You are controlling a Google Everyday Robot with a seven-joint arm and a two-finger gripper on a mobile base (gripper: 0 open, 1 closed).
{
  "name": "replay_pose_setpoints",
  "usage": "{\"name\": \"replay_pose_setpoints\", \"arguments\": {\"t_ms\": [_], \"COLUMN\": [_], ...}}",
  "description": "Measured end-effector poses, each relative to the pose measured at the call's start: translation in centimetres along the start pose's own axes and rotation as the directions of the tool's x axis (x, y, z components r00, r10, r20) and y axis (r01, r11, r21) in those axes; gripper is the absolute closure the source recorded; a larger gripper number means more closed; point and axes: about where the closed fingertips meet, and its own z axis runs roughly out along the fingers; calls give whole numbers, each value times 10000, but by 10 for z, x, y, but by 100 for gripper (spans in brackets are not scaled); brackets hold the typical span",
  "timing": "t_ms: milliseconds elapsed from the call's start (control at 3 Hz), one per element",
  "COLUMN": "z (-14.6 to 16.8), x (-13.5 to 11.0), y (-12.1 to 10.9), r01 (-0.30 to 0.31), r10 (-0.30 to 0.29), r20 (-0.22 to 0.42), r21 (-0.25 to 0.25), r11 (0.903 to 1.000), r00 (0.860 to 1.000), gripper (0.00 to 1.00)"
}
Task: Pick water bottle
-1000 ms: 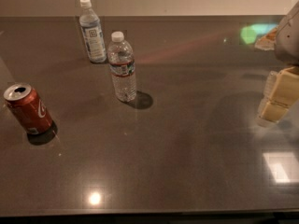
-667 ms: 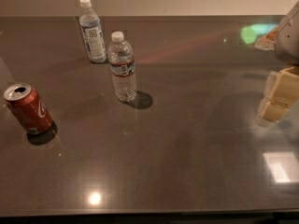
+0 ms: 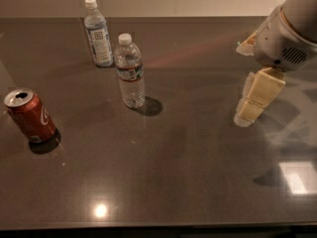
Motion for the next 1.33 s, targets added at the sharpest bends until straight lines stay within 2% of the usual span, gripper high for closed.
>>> {"name": "replay_pose_setpoints", "arguments": {"t_ms": [333,667,1000,1333], "z": [29,56,72,86], "x": [-36,-78,-117,-152], "y": [-10,-20,-27,-34], "r01": [164,388,526,654], "r10": [-129,-259,-270,-202], "r20": [1049,2165,3296,4358], "r21": [-331,-558,-691,-888], "r11": [9993,9977,9962,9939], "r00": [9944,9759,9437,8998], "gripper": [0,0,0,0]}}
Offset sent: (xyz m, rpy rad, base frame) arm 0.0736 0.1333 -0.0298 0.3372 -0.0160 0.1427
